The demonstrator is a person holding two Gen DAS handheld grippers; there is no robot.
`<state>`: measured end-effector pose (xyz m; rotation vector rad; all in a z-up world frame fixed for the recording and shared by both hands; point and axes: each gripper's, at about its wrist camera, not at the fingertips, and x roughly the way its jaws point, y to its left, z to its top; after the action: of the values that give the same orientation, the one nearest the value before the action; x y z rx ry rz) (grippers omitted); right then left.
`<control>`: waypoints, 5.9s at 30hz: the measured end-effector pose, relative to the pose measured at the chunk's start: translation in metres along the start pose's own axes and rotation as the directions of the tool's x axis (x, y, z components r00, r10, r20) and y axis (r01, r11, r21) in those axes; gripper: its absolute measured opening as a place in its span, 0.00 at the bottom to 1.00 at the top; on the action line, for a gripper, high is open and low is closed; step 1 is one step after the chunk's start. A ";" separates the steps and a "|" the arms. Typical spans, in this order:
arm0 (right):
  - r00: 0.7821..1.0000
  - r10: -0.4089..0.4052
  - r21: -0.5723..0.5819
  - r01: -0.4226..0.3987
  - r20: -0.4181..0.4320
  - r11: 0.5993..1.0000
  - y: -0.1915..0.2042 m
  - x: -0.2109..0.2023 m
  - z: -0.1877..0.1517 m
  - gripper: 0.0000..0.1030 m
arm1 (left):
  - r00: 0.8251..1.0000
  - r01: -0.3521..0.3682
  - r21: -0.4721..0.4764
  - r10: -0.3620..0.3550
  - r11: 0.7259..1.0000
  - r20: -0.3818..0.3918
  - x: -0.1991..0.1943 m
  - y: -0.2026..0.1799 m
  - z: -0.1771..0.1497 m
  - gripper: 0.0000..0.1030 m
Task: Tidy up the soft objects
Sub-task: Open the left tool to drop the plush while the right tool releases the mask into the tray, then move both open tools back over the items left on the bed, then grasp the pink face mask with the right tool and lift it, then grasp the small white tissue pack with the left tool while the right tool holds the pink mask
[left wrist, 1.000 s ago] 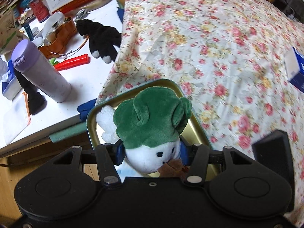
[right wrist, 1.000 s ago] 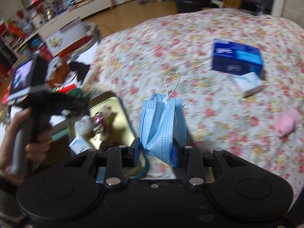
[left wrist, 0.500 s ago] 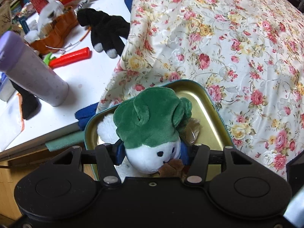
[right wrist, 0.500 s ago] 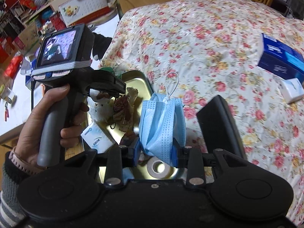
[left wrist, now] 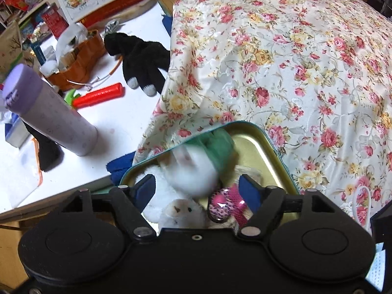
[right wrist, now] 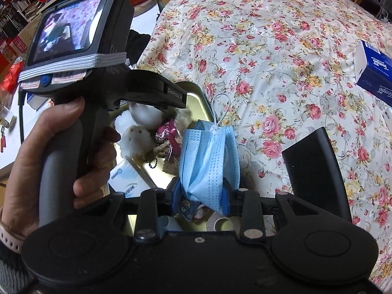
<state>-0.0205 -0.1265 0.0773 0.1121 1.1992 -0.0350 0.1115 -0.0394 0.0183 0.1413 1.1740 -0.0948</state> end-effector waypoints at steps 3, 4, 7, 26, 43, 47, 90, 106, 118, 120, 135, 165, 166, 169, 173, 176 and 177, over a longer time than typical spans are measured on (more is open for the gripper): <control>1.000 -0.006 0.001 0.006 0.004 1.000 0.001 -0.001 0.001 0.32 | 1.000 0.014 -0.006 -0.014 1.000 -0.007 0.000 0.002 0.000 0.72; 1.000 -0.006 0.003 0.006 0.003 1.000 0.001 0.001 0.004 0.32 | 1.000 0.021 -0.008 -0.021 1.000 -0.012 0.000 0.002 -0.001 0.72; 1.000 -0.009 0.000 0.009 0.001 1.000 0.003 0.003 0.004 0.43 | 0.999 0.038 -0.008 -0.038 0.999 -0.024 0.001 0.002 -0.002 0.72; 0.999 -0.043 0.013 0.044 -0.024 0.999 0.000 0.005 0.001 0.54 | 0.997 0.070 0.013 -0.070 0.997 -0.038 -0.001 -0.001 -0.009 0.76; 0.995 -0.074 0.020 0.076 -0.063 0.997 -0.001 -0.007 -0.015 0.55 | 0.986 0.126 -0.041 -0.130 0.991 -0.108 0.002 0.009 -0.030 0.77; 0.994 -0.086 0.017 0.087 -0.063 0.996 -0.003 -0.017 -0.021 0.56 | 0.985 0.116 -0.047 -0.121 0.992 -0.119 -0.004 0.005 -0.040 0.77; 0.981 -0.187 0.211 0.193 -0.049 0.958 -0.178 -0.130 -0.128 0.67 | 0.947 0.290 0.265 -0.237 0.920 -0.215 -0.158 -0.132 -0.125 0.78; 0.931 -0.360 0.519 0.334 -0.052 0.787 -0.334 -0.138 -0.130 0.70 | 0.950 0.312 0.443 -0.263 0.840 -0.172 -0.187 -0.247 -0.100 0.85; 0.897 -0.443 0.522 0.381 -0.006 0.763 -0.369 -0.136 -0.107 0.76 | 0.966 0.257 0.453 -0.211 0.854 -0.149 -0.170 -0.287 -0.059 0.85; 0.894 -0.448 0.520 0.377 0.011 0.766 -0.374 -0.137 -0.102 0.77 | 0.969 0.245 0.442 -0.204 0.863 -0.139 -0.167 -0.289 -0.049 0.85; 0.895 -0.439 0.359 0.384 0.081 0.850 -0.370 -0.094 -0.059 0.89 | 0.946 0.291 0.312 -0.225 0.904 -0.232 -0.122 -0.309 0.004 0.85; 0.955 -0.295 0.504 0.263 -0.016 0.823 -0.389 -0.065 -0.071 0.35 | 0.932 0.287 0.209 -0.223 0.935 -0.285 -0.066 -0.379 0.035 0.90; 0.957 -0.289 0.518 0.257 -0.018 0.816 -0.392 -0.065 -0.073 0.35 | 0.932 0.287 0.202 -0.224 0.936 -0.285 -0.065 -0.379 0.035 0.90; 0.960 -0.281 0.548 0.245 -0.020 0.800 -0.400 -0.068 -0.076 0.35 | 0.932 0.285 0.176 -0.229 0.942 -0.281 -0.062 -0.382 0.038 0.90; 0.960 -0.281 0.568 0.238 -0.012 0.788 -0.405 -0.071 -0.078 0.35 | 0.934 0.273 0.161 -0.222 0.948 -0.278 -0.059 -0.389 0.039 0.91; 0.954 -0.301 0.568 0.253 -0.009 0.783 -0.404 -0.073 -0.078 0.35 | 0.936 0.270 0.152 -0.223 0.951 -0.272 -0.057 -0.396 0.039 0.92; 0.952 -0.307 0.567 0.258 -0.009 0.782 -0.403 -0.073 -0.078 0.35 | 0.936 0.272 0.145 -0.226 0.951 -0.271 -0.056 -0.399 0.039 0.92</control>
<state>-0.1543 -0.5214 0.0903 0.4463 1.0803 -0.6628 0.0661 -0.4390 0.0607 0.1663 1.4339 -0.4204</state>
